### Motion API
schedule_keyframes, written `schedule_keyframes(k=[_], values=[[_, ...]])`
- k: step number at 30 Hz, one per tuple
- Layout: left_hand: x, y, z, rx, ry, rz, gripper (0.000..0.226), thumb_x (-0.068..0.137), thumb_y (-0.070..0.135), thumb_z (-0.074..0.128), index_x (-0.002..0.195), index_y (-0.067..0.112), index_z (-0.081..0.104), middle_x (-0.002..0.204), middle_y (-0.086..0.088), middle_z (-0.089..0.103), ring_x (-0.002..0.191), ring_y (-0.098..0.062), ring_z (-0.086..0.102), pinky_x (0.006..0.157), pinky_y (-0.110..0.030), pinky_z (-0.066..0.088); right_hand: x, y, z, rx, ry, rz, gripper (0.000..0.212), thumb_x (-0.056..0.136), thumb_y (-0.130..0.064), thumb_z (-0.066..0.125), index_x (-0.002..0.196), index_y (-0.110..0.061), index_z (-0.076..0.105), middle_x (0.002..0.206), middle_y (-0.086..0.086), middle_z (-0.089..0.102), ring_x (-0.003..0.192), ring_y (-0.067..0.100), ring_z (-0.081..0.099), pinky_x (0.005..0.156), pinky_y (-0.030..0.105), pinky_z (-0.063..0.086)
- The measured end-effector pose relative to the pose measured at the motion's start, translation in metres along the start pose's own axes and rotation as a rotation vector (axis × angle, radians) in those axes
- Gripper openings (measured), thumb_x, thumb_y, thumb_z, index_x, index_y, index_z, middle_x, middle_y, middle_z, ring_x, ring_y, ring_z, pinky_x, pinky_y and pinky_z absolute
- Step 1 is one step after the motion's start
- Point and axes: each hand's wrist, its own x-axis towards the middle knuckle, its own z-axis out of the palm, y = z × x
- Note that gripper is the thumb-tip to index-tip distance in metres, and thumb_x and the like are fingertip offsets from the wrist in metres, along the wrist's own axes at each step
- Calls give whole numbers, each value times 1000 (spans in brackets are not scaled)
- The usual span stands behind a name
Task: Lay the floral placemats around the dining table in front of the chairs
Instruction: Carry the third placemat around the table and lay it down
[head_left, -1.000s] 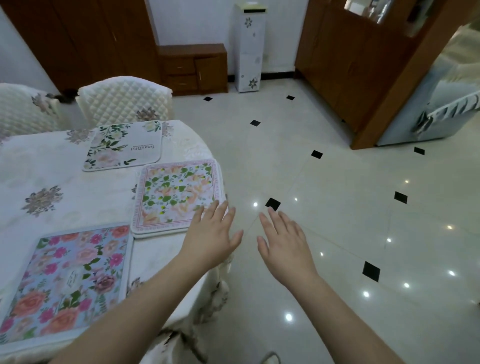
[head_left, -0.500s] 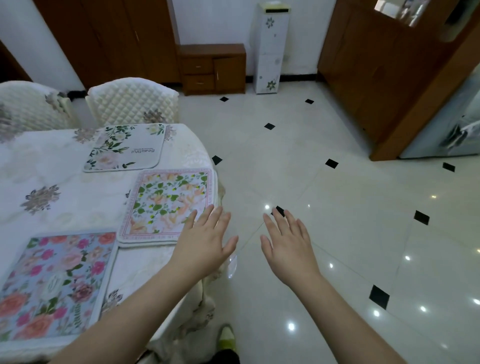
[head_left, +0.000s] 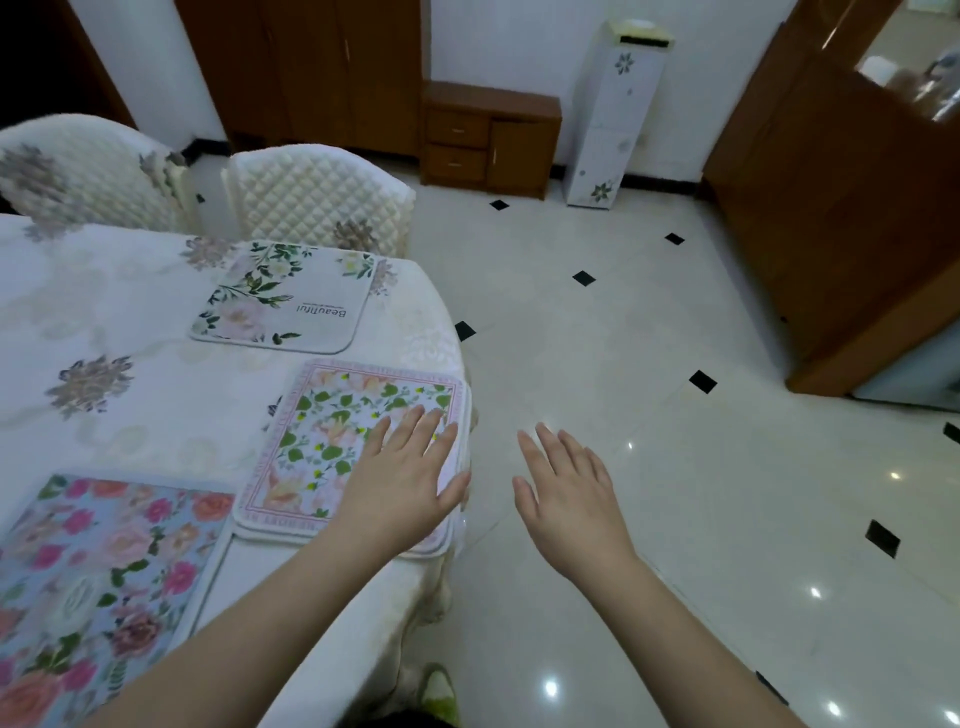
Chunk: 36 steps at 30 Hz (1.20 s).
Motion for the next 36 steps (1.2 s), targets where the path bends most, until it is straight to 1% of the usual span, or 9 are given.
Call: schedule_keyframes(k=[4, 6, 9, 12, 16, 19, 21, 28, 36], values=[[14, -17, 3, 11, -9, -61, 68, 99, 60, 18, 157, 25, 17, 165, 1, 12, 152, -17, 3, 120, -43, -4, 33, -9, -2, 40, 10, -65, 55, 104, -40, 33, 155, -23, 24, 163, 1, 21, 151, 23, 16, 120, 40, 12], [19, -23, 7, 10, -5, -94, 71, 96, 62, 9, 157, 25, 16, 166, 0, 11, 152, -17, 2, 120, -42, -6, 53, -11, 0, 29, -6, -112, 55, 104, -40, 32, 155, -23, 24, 164, 0, 21, 151, 23, 15, 120, 40, 11], [26, -27, 9, -21, 4, -134, 72, 96, 59, 12, 157, 21, 19, 165, -4, 13, 153, -21, 4, 119, -39, -8, 83, -11, 4, 25, -33, -172, 55, 104, -41, 29, 156, -26, 20, 164, -2, 18, 151, 21, 13, 120, 39, 9], [33, -27, 12, -15, 14, -205, 76, 93, 58, 11, 153, 17, 31, 162, -8, 24, 151, -25, 16, 120, -45, 5, 112, -6, 9, 18, -70, -244, 56, 104, -43, 27, 156, -27, 17, 164, -3, 16, 151, 20, 11, 120, 38, 8], [50, -24, 19, 25, 8, -330, 69, 94, 54, 23, 144, 14, 50, 152, -11, 44, 144, -29, 36, 115, -53, 27, 157, 3, 14, 6, -116, -374, 56, 104, -43, 26, 157, -26, 17, 165, -3, 15, 151, 20, 12, 121, 39, 10], [69, -18, 30, 8, -59, -450, 75, 94, 57, 10, 153, 18, 30, 162, -8, 23, 151, -26, 13, 121, -49, 6, 191, 9, 17, 23, -157, -504, 56, 104, -41, 29, 157, -24, 19, 165, -1, 15, 151, 21, 13, 121, 40, 12], [80, -13, 37, 14, -70, -538, 71, 97, 58, 11, 156, 20, 19, 165, -6, 11, 153, -23, 1, 121, -46, -5, 210, 13, 18, -6, -189, -580, 57, 104, -43, 25, 157, -26, 13, 166, -3, 10, 152, 18, 8, 121, 39, 10], [90, 14, 44, -5, -39, -802, 73, 95, 60, 6, 156, 23, 18, 166, -3, 8, 153, -21, 0, 122, -42, -2, 259, 20, 17, -46, -263, -793, 57, 104, -42, 24, 157, -26, 11, 166, -3, 8, 151, 18, 10, 121, 37, 11], [53, 17, 66, -76, -34, -1073, 65, 101, 56, 15, 157, 24, 13, 166, -1, 3, 153, -18, -3, 121, -39, -5, 275, -16, 38, -35, -344, -956, 57, 104, -42, 26, 157, -26, 13, 165, -3, 14, 151, 19, 13, 120, 38, 13]])
